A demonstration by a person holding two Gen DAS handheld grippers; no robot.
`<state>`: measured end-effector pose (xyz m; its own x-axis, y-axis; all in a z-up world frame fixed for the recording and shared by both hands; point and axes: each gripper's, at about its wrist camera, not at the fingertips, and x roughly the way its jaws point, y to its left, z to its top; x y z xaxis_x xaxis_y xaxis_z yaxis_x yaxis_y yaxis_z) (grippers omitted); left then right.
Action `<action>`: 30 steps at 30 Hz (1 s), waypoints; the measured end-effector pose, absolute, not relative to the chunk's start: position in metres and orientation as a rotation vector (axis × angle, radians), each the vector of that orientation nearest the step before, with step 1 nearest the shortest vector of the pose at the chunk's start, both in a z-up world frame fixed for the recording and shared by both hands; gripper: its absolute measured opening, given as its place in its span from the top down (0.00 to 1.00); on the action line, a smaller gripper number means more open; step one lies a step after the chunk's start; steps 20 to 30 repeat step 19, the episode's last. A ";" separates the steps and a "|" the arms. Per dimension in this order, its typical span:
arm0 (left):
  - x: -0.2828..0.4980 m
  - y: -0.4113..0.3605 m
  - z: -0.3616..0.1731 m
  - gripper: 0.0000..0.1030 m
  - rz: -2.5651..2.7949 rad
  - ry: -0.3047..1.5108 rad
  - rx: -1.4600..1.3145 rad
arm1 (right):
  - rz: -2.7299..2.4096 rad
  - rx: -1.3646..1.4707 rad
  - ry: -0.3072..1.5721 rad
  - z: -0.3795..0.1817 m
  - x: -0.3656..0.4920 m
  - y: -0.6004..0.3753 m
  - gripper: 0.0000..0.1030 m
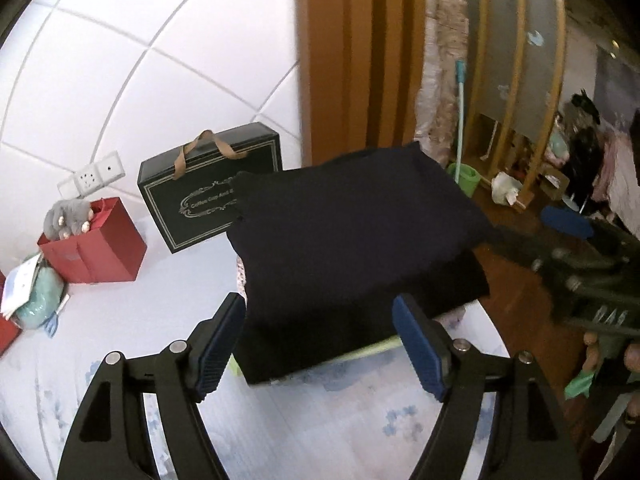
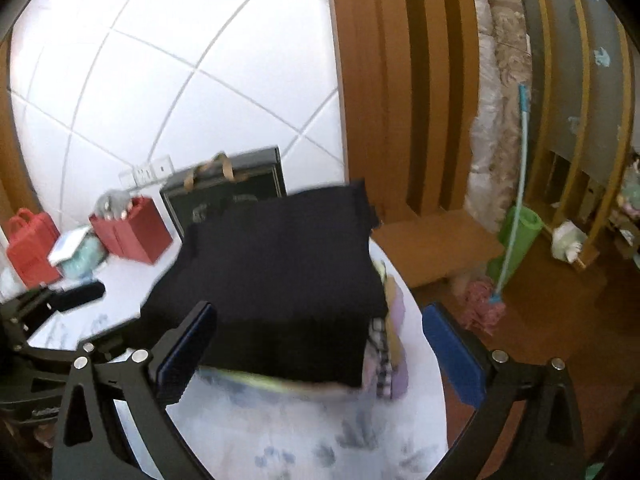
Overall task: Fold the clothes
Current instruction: 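Lower the bundle onto the clothes stack and open both grippers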
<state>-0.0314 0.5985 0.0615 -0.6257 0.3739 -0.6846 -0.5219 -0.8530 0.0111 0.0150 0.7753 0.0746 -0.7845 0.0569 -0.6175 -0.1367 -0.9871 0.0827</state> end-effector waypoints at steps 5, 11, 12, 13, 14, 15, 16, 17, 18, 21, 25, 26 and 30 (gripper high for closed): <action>-0.014 0.596 0.052 0.25 2.415 0.284 -0.996 | 2.818 -1.049 0.218 0.055 0.035 0.769 0.00; 0.002 0.595 0.051 0.25 2.391 0.303 -1.009 | 2.791 -1.054 0.227 0.051 0.050 0.771 0.00; 0.004 0.596 0.051 0.25 2.389 0.307 -1.009 | 2.789 -1.055 0.232 0.050 0.051 0.772 0.00; 0.005 0.596 0.051 0.25 2.388 0.310 -1.009 | 2.786 -1.057 0.237 0.050 0.052 0.773 0.00; 0.005 0.597 0.050 0.25 2.386 0.311 -1.012 | 2.783 -1.058 0.240 0.049 0.052 0.773 0.00; 0.005 0.598 0.048 0.25 2.384 0.312 -1.017 | 2.780 -1.061 0.242 0.048 0.052 0.774 0.00; 0.005 0.599 0.047 0.25 2.383 0.313 -1.021 | 2.779 -1.066 0.242 0.046 0.052 0.775 0.00; 0.005 0.599 0.046 0.25 2.382 0.313 -1.025 | 2.777 -1.071 0.243 0.045 0.052 0.775 0.00; 0.005 0.600 0.045 0.25 2.379 0.312 -1.031 | 2.776 -1.076 0.244 0.044 0.052 0.776 0.00; 0.004 0.600 0.044 0.25 2.378 0.311 -1.035 | 2.774 -1.081 0.243 0.043 0.051 0.776 0.00; 0.004 0.600 0.044 0.25 2.378 0.311 -1.035 | 2.774 -1.081 0.243 0.043 0.051 0.776 0.00; 0.004 0.600 0.044 0.25 2.378 0.311 -1.035 | 2.774 -1.081 0.243 0.043 0.051 0.776 0.00; 0.004 0.600 0.044 0.25 2.378 0.311 -1.035 | 2.774 -1.081 0.243 0.043 0.051 0.776 0.00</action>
